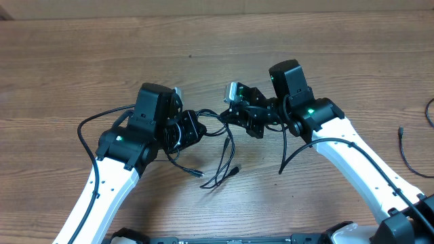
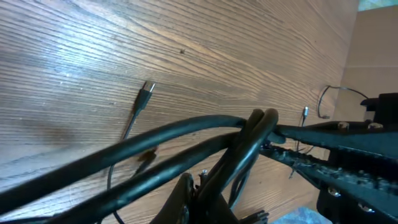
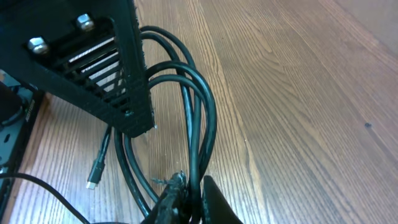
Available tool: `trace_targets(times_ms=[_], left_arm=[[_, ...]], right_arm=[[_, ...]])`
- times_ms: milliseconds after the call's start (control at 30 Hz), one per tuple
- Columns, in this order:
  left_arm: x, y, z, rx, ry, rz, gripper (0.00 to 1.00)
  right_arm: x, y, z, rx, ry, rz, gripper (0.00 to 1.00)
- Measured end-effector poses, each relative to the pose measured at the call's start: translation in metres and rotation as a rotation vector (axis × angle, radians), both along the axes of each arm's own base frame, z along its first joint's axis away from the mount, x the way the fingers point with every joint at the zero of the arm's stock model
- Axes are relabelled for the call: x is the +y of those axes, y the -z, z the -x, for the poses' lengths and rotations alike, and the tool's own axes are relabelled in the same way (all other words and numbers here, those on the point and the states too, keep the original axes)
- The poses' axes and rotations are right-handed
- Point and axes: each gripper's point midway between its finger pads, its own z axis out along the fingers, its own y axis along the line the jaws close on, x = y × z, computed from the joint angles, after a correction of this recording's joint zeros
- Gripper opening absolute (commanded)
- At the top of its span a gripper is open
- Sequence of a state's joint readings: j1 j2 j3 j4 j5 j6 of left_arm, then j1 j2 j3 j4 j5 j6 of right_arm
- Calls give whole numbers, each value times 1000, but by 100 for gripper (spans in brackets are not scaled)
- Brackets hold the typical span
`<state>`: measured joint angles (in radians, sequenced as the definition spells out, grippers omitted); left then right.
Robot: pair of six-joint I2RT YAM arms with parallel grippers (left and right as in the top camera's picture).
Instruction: Untangle cables
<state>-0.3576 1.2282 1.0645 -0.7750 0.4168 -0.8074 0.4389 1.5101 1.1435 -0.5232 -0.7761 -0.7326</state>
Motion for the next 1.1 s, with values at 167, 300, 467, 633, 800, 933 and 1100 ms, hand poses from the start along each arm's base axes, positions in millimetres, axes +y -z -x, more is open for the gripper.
trace_targets(times_ms=[167,300,467,633,800,933,1100], left_arm=[[-1,-1,-1,-5,2,4,4],[-1,-1,-1,-5,2,5,4],[-1,-2,-2,-11,1,8,4],[-3,-4,-3,-15,5,16,4],[-3,-3,-2,-14,3,17,4],[-3,-3,-2,-14,3,17,4],[-3,-3,-3,-11,-2,19,4]], right_arm=[[0,0,0,0,2,2,4],[0,0,0,-1,2,1,4],[0,0,0,-5,-1,2,19],[0,0,0,1,2,2,4],[0,0,0,3,3,2,4],[0,0,0,2,3,1,4],[-4,5,-9,62,106,28,4]])
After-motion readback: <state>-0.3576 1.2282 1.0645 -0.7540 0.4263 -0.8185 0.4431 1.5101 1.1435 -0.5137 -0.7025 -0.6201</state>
